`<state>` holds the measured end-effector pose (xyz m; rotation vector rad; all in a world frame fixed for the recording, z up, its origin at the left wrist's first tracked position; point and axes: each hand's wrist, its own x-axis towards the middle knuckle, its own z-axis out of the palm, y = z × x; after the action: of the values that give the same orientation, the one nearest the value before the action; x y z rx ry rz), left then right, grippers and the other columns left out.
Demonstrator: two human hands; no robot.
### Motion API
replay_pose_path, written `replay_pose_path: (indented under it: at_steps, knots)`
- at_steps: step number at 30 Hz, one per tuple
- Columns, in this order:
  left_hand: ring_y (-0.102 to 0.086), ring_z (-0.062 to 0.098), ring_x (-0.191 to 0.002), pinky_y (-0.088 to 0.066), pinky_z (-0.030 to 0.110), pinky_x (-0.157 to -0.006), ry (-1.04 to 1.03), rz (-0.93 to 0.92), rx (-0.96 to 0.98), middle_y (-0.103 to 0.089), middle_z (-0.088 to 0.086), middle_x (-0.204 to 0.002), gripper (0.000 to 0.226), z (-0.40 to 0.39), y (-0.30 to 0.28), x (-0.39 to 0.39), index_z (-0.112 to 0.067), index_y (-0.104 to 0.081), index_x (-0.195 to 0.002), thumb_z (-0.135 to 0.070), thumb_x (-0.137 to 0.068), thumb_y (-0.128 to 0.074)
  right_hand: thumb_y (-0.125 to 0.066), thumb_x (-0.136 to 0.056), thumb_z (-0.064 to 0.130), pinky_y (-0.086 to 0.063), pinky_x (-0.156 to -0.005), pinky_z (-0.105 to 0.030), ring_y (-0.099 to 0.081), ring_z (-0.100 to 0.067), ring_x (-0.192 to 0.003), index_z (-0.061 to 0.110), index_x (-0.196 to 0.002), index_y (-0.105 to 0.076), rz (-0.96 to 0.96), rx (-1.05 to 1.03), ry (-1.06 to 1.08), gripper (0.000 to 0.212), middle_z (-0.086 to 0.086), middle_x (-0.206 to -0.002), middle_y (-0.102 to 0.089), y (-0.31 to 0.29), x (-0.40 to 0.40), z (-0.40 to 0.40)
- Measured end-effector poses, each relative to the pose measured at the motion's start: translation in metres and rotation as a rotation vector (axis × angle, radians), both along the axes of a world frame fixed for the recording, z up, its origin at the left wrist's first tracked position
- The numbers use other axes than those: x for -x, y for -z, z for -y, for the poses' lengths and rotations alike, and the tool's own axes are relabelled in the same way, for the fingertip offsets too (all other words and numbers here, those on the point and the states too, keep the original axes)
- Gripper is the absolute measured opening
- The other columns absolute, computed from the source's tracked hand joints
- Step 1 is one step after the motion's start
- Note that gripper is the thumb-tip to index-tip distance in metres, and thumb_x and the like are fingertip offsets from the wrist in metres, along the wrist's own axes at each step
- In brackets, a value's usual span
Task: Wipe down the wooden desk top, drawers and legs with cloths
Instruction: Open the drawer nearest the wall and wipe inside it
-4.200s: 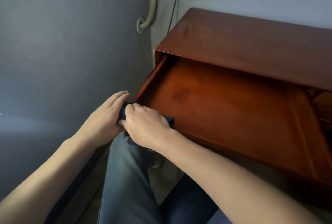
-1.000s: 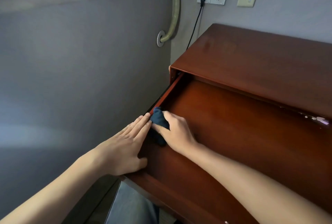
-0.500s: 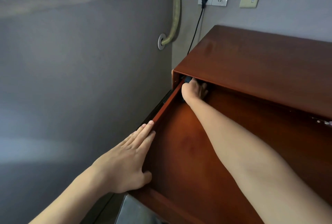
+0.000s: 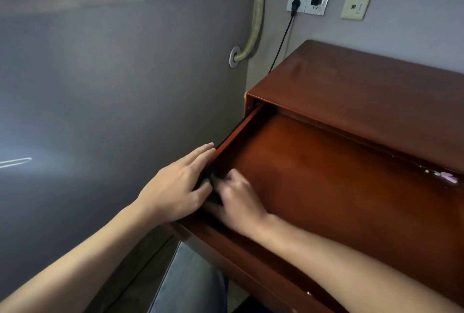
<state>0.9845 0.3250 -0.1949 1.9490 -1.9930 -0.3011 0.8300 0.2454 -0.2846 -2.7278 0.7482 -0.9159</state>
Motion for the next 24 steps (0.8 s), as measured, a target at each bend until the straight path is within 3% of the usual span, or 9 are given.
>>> replay_pose_path:
  at_steps: [3,5,8,10,12,17,20,22,24]
  knots:
    - [-0.024,-0.002,-0.15,-0.029,0.022,-0.119,0.024,0.074,-0.051,-0.014,-0.028,-0.167,0.07,-0.001,0.002,0.0,-0.037,-0.028,-0.161,-0.046,-0.092,-0.036,-0.061,-0.081,0.031,-0.044,-0.077,-0.036,-0.054,-0.031,-0.084,0.006,-0.091,-0.067,-0.018,-0.004,-0.238,0.028,-0.012,-0.087,-0.067,-0.001,0.013,-0.009]
    - [-0.018,-0.004,-0.152,-0.021,0.018,-0.121,0.054,0.127,-0.084,-0.013,-0.026,-0.168,0.065,0.0,0.005,-0.001,-0.034,-0.031,-0.16,-0.047,-0.097,-0.034,-0.06,-0.08,0.03,-0.046,-0.078,-0.038,-0.054,-0.033,-0.086,0.004,-0.088,-0.065,-0.115,0.01,-0.197,0.027,-0.014,-0.095,-0.063,0.002,0.026,0.016]
    - [-0.003,-0.002,-0.155,-0.003,0.011,-0.115,0.099,0.177,-0.121,-0.002,-0.021,-0.171,0.064,0.002,0.008,-0.003,-0.028,-0.023,-0.164,-0.04,-0.104,-0.042,-0.056,-0.081,0.031,-0.051,-0.081,-0.044,-0.06,-0.04,-0.092,0.002,-0.089,-0.065,-0.171,-0.008,0.261,0.031,-0.017,-0.104,-0.062,0.0,0.055,0.098]
    - [0.003,-0.002,-0.155,0.001,0.012,-0.115,0.115,0.192,-0.138,0.003,-0.019,-0.171,0.067,0.003,0.009,-0.004,-0.027,-0.017,-0.165,-0.039,-0.104,-0.042,-0.059,-0.086,0.022,-0.044,-0.099,-0.045,-0.057,-0.041,-0.113,0.002,-0.111,-0.064,-0.239,-0.084,0.542,0.033,-0.018,-0.121,-0.061,-0.009,0.083,0.152]
    - [0.001,-0.002,-0.155,0.0,0.011,-0.114,0.109,0.174,-0.128,0.002,-0.02,-0.171,0.067,0.005,0.01,-0.004,-0.028,-0.016,-0.165,-0.039,-0.104,-0.043,-0.056,-0.093,0.019,-0.024,-0.12,-0.041,-0.041,-0.034,-0.141,0.006,-0.142,-0.051,-0.289,-0.241,0.606,0.051,-0.014,-0.149,-0.05,-0.018,0.092,0.175]
    - [-0.018,-0.001,-0.153,-0.022,0.016,-0.115,0.08,0.127,-0.071,-0.009,-0.024,-0.169,0.064,0.005,0.008,-0.004,-0.033,-0.022,-0.163,-0.036,-0.104,-0.044,-0.057,-0.095,0.038,-0.014,-0.123,-0.034,-0.032,-0.03,-0.147,0.008,-0.15,-0.045,-0.369,-0.164,0.224,0.064,-0.013,-0.161,-0.038,-0.01,0.031,0.089]
    - [-0.027,0.002,-0.151,-0.03,0.023,-0.117,0.083,0.084,-0.024,-0.022,-0.022,-0.167,0.058,0.004,0.007,-0.006,-0.032,-0.033,-0.16,-0.033,-0.103,-0.044,-0.058,-0.101,0.042,-0.004,-0.125,-0.027,-0.022,-0.019,-0.154,0.015,-0.156,-0.04,-0.349,-0.252,0.023,0.064,-0.003,-0.165,-0.032,-0.014,0.034,0.045]
    - [-0.046,0.006,-0.141,-0.045,0.032,-0.111,0.078,0.029,0.085,-0.045,-0.018,-0.157,0.05,-0.001,0.007,-0.009,-0.029,-0.053,-0.148,-0.03,-0.099,-0.043,-0.068,-0.097,0.036,-0.023,-0.125,-0.028,-0.043,-0.013,-0.144,0.019,-0.15,-0.05,-0.33,-0.519,-0.061,0.059,0.001,-0.153,-0.051,-0.026,0.044,0.036]
    - [-0.063,0.01,-0.123,-0.056,0.037,-0.097,0.045,-0.033,0.24,-0.063,-0.015,-0.138,0.04,-0.011,0.007,-0.011,-0.026,-0.069,-0.13,-0.026,-0.096,-0.046,-0.073,-0.093,0.033,-0.045,-0.112,-0.04,-0.063,-0.011,-0.122,0.021,-0.136,-0.064,-0.155,-0.795,-0.075,0.046,0.004,-0.13,-0.07,-0.044,0.046,0.032]
